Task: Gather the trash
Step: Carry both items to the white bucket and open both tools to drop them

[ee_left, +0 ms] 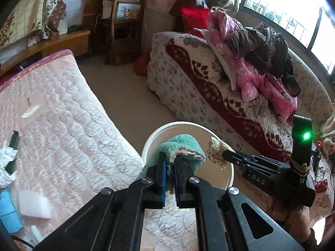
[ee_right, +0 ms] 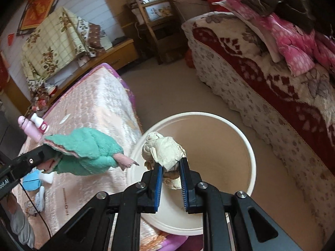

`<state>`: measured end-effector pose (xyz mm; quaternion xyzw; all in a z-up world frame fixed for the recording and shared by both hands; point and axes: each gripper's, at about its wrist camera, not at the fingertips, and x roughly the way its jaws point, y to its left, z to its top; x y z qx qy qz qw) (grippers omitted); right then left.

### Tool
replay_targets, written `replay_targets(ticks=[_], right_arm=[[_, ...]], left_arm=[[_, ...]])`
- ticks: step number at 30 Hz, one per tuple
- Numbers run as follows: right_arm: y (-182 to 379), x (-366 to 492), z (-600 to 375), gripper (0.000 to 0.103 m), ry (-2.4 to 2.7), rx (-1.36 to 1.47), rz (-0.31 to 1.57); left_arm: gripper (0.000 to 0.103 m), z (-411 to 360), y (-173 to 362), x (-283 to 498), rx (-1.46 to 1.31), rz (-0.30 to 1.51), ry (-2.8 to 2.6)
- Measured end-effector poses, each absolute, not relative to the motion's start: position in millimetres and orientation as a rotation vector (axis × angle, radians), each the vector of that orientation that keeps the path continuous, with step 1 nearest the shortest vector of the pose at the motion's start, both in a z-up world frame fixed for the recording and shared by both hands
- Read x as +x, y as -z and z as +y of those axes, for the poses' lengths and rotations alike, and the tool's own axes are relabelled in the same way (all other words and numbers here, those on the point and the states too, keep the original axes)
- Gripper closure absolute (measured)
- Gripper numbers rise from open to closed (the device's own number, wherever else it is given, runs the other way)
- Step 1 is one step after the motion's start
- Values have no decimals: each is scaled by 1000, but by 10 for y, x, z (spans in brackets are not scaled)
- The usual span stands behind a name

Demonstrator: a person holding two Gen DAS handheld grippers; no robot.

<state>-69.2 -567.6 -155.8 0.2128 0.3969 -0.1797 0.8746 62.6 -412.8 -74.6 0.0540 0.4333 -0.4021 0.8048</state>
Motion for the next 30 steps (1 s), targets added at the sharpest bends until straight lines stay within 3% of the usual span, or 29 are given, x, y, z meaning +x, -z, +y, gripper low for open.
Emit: replay_targets(ticks=[5, 6, 7, 9, 21, 23, 24, 27, 30], right_arm=[[1649, -673, -5766, 83, 435, 467, 851], [1680, -663, -5782, 83, 443, 474, 862], [1706, -657, -5790, 83, 445, 483, 869], [1755, -653, -5815, 83, 445, 504, 875], [1800, -584, -5719, 82, 418, 517, 894], [1806, -577, -5713, 78, 416, 523, 899], [1804, -579, -5712, 71, 415, 527, 895], [1776, -595, -5701, 23, 398, 542, 871], [1717, -580, -5643, 23, 393, 521, 867]], left_arm=[[91, -4210, 838, 600, 107, 948, 873], [80, -4205, 846, 596, 99, 954, 882], [59, -4193, 846, 596, 90, 957, 884], [39, -4133, 814, 579, 74, 931, 864], [39, -3818, 759, 561, 78, 912, 787], [39, -3763, 760, 566, 66, 913, 783], [39, -3732, 757, 567, 61, 913, 779], [39, -3641, 744, 559, 59, 907, 767], [39, -3569, 723, 549, 60, 902, 749]])
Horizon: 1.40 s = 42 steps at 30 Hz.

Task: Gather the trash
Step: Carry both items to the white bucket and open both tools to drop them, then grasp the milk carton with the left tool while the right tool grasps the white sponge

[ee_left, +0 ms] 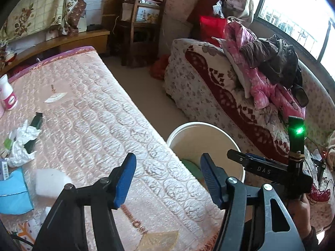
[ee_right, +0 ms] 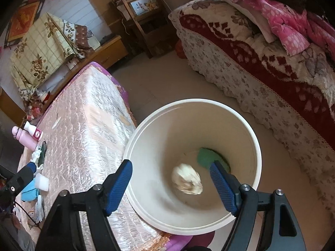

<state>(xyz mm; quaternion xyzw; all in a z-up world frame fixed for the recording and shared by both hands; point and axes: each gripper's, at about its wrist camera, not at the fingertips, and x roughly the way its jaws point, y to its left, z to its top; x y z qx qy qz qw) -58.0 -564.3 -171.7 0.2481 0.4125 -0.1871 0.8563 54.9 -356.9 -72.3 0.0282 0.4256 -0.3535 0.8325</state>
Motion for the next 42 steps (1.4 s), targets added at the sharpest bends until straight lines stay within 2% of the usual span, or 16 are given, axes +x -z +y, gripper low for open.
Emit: replay_targets(ticks=[20, 33, 42], right_arm=[[1239, -283, -4420, 23, 219, 297, 830], [1242, 132, -3453, 23, 19, 213, 858], [1352, 372, -2838, 23, -95, 143, 895]], left_arm=[[39, -2593, 572, 528, 50, 843, 500], [39, -1417, 519, 612, -2, 844, 308], [38, -514, 689, 806, -50, 885, 143]])
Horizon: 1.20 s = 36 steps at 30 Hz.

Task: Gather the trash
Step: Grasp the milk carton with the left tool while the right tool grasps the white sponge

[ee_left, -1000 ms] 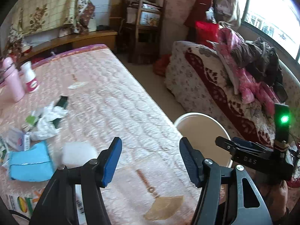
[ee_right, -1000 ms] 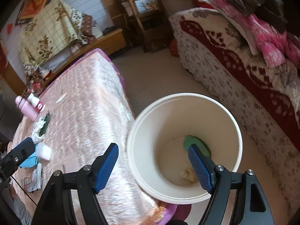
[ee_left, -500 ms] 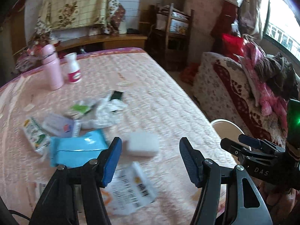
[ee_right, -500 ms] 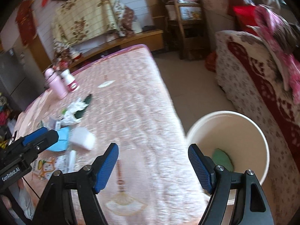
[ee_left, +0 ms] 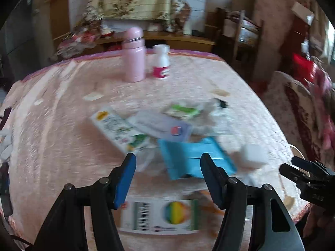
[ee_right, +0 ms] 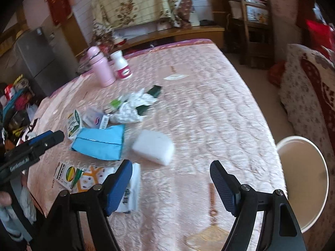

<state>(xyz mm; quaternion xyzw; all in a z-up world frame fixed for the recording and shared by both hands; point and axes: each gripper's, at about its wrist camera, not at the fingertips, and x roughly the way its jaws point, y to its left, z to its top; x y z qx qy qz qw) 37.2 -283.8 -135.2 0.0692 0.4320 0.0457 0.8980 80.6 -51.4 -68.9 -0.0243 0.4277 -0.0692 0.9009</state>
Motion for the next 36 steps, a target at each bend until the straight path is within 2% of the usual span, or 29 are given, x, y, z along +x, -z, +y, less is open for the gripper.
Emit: replay_targets(ticks=[10, 23, 25, 33, 35, 36], right_arm=[[1546, 762, -2660, 23, -166, 33, 948], [1705, 1055, -2590, 23, -294, -105, 959], [1750, 1092, -2569, 23, -314, -123, 966], [1888, 1166, -2482, 23, -385, -129, 1000], [1888, 1109, -2457, 26, -392, -131, 983], [1883, 1084, -2455, 43, -402, -123, 976]], left_arm=[[37, 189, 945, 1293, -293, 949, 27], [37, 218, 1340, 1957, -354, 1034, -106], [33, 194, 1375, 2004, -358, 1043, -106], [33, 206, 1398, 1993, -346, 1053, -87], [34, 241, 1385, 1962, -353, 1050, -69], [35, 249, 1377, 1937, -353, 1050, -66]])
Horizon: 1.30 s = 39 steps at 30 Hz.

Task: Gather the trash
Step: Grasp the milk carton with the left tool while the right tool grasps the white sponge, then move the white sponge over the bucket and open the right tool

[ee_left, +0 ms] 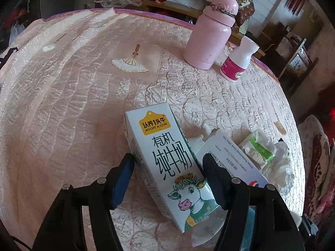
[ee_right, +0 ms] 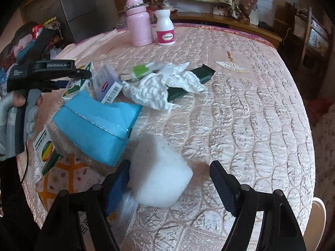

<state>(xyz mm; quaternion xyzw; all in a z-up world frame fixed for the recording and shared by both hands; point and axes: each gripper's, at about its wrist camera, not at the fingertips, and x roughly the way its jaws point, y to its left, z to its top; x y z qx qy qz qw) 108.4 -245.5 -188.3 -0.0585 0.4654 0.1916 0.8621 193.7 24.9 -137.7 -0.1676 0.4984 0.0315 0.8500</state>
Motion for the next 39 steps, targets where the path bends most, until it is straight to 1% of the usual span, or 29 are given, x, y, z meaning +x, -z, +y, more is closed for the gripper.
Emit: replay_targets(ticks=[1, 9, 18, 28, 39], right_arm=[[1874, 1062, -2458, 64, -420, -101, 974], [1668, 889, -2540, 65, -419, -2, 901], [1433, 689, -2645, 65, -398, 93, 846], [1286, 378, -2914, 65, -350, 120, 812], [1243, 114, -3342, 65, -269, 153, 796]], left_arm=[[35, 263, 1365, 1909, -352, 1049, -63], [35, 296, 999, 1673, -309, 1000, -21], [35, -161, 531, 1305, -251, 929, 107], [35, -878, 359, 989, -142, 902, 224], [35, -1611, 335, 769, -61, 902, 331]])
